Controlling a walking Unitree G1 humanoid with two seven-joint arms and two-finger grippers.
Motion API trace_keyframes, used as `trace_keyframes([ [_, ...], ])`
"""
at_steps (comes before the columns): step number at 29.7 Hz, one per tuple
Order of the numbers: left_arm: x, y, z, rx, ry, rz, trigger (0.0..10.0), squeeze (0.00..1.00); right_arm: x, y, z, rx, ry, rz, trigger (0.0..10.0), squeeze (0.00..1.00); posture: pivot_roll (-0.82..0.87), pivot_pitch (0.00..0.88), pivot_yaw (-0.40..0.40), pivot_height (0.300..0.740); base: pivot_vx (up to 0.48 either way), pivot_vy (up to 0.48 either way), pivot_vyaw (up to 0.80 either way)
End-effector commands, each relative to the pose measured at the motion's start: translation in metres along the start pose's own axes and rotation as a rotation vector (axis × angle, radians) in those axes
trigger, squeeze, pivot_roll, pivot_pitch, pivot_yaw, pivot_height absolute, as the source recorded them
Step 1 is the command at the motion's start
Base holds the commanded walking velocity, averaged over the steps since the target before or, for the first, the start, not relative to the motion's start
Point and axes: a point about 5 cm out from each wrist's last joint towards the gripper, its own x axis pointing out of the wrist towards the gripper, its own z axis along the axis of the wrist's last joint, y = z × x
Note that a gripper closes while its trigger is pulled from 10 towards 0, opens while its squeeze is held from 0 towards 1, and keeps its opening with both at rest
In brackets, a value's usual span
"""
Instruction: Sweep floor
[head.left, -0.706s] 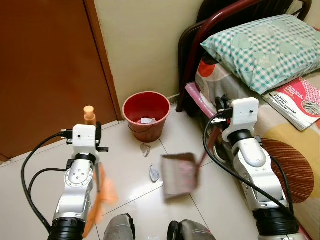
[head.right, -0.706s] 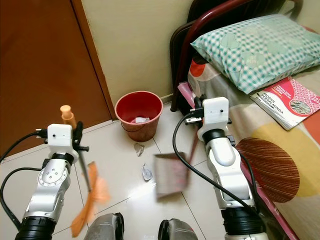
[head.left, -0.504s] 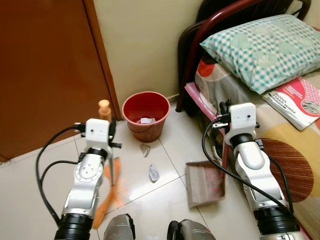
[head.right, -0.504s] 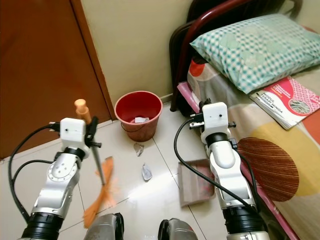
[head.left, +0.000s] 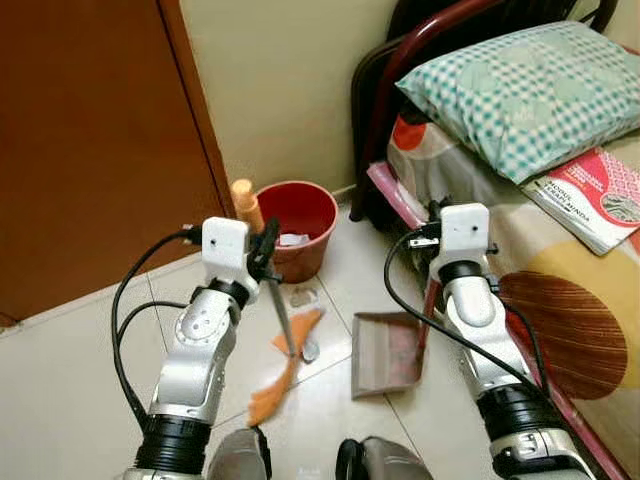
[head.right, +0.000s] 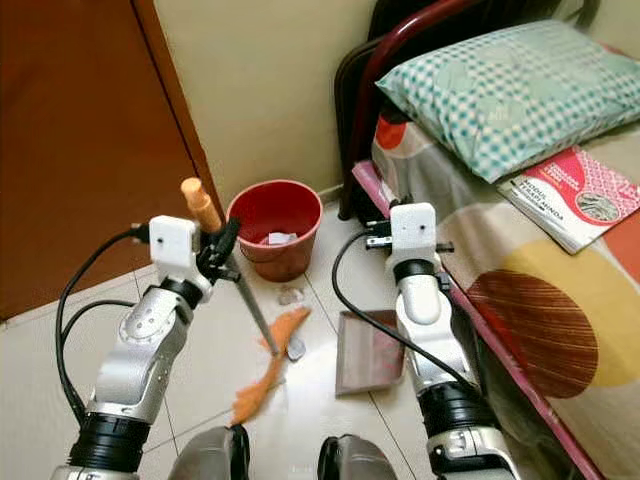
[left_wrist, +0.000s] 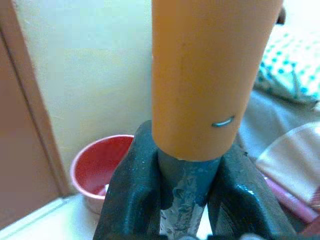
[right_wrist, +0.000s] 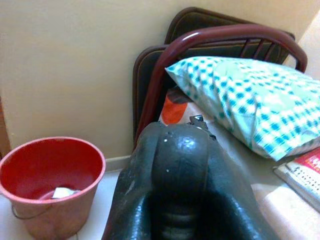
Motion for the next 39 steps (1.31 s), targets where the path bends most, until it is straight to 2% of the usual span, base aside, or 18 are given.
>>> trace_keyframes([
  [1,0.003,-0.008,0.013,-0.067,-0.050,-0.039,10.0,0.00,0.002,0.002,0.004,0.004,-0.024,0.004,10.0,0.00,-0.02,0.154,-0.034,0.740,0.000,0.000,0.00],
  [7,0.007,-0.010,0.034,-0.159,-0.104,-0.011,10.0,0.00,0.001,0.009,-0.004,0.042,0.012,0.021,10.0,0.00,-0.01,0.162,-0.034,0.740,0.000,0.000,0.00],
  [9,0.010,-0.002,0.050,-0.230,-0.166,0.056,10.0,0.00,-0.001,0.015,-0.008,0.093,0.034,0.046,10.0,0.00,-0.01,0.166,-0.033,0.740,0.000,0.000,0.00],
  [12,0.011,0.008,0.058,-0.276,-0.206,0.106,10.0,0.00,-0.001,0.019,-0.009,0.112,0.039,0.063,10.0,0.00,-0.01,0.168,-0.031,0.740,0.000,0.000,0.00],
  [14,0.009,0.018,0.060,-0.251,-0.225,0.146,10.0,0.00,-0.001,0.021,-0.008,0.121,0.038,0.075,10.0,0.00,-0.01,0.168,-0.030,0.740,0.000,0.000,0.00],
  [15,0.007,0.030,0.062,-0.229,-0.236,0.197,10.0,0.00,-0.001,0.022,-0.009,0.123,0.039,0.082,10.0,0.00,-0.01,0.168,-0.030,0.740,0.000,0.000,0.00],
  [16,0.006,0.034,0.062,-0.222,-0.236,0.214,10.0,0.00,-0.002,0.022,-0.009,0.123,0.040,0.084,10.0,0.00,-0.01,0.168,-0.030,0.740,0.000,0.000,0.00],
  [18,0.002,0.049,0.068,-0.158,-0.257,0.256,10.0,0.00,-0.003,0.022,-0.011,0.120,0.044,0.095,10.0,0.00,-0.01,0.168,-0.030,0.740,0.000,0.000,0.00],
  [23,-0.004,0.068,0.080,-0.074,-0.279,0.291,10.0,0.00,-0.007,0.016,-0.017,0.060,0.058,0.113,10.0,0.00,0.00,0.179,-0.033,0.740,0.000,0.000,0.00],
  [28,-0.011,0.075,0.084,-0.036,-0.274,0.304,10.0,0.00,-0.010,0.009,-0.021,0.011,0.073,0.115,10.0,0.00,0.00,0.192,-0.033,0.740,0.000,0.000,0.00],
  [35,-0.019,0.074,0.077,0.025,-0.237,0.287,10.0,0.00,-0.014,-0.001,-0.023,-0.002,0.081,0.103,10.0,0.00,0.01,0.205,-0.037,0.740,0.000,0.000,0.00],
  [39,-0.025,0.070,0.050,0.016,-0.142,0.259,10.0,0.00,-0.019,-0.006,-0.027,-0.017,0.091,0.087,10.0,0.00,0.00,0.177,-0.039,0.740,0.000,0.000,0.00],
])
